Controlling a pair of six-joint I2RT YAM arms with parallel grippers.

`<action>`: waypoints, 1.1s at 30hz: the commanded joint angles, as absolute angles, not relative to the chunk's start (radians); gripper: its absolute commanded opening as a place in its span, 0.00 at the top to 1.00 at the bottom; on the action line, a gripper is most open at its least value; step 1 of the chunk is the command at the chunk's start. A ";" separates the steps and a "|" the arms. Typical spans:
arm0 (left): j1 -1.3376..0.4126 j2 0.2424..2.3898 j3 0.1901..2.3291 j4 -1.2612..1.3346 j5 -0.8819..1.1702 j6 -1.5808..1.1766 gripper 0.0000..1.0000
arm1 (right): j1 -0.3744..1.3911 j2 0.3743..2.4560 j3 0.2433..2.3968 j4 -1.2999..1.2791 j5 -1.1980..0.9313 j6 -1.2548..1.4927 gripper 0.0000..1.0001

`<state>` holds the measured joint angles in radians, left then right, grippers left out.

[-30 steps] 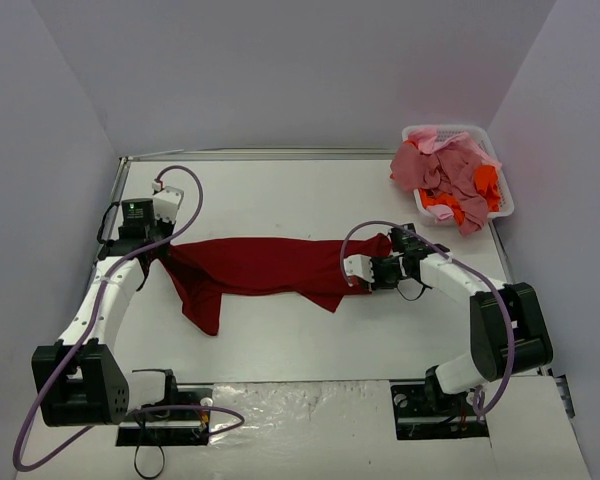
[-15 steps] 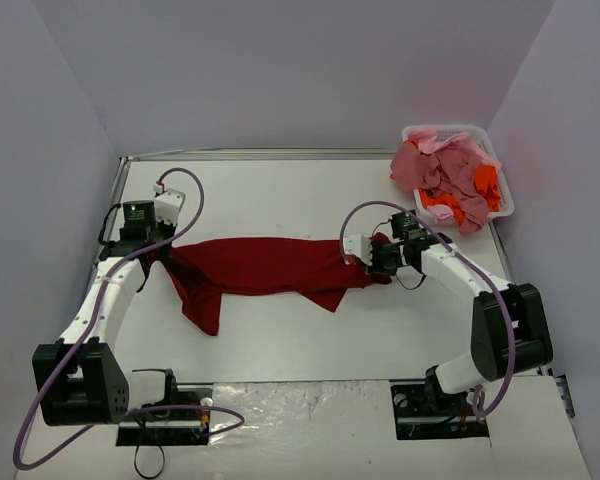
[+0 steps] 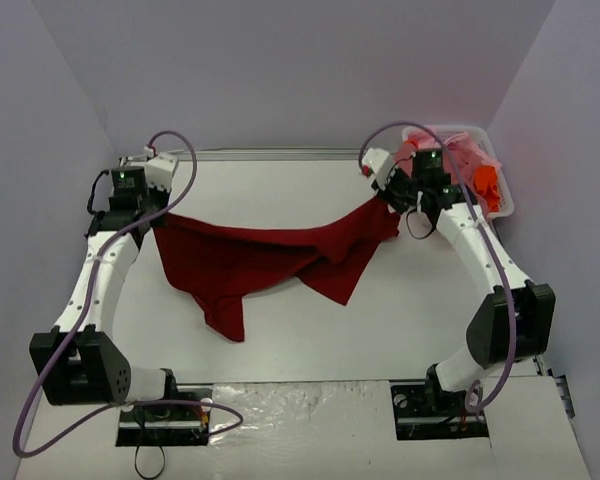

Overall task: Fold and stack the t-shirts
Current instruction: Flatten out the tshirt

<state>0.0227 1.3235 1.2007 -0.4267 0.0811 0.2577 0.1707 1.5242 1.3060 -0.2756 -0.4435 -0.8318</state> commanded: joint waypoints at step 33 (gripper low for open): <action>0.021 0.815 1.212 -0.977 0.397 0.393 0.98 | 0.135 1.149 1.400 -0.883 -0.607 -0.578 1.00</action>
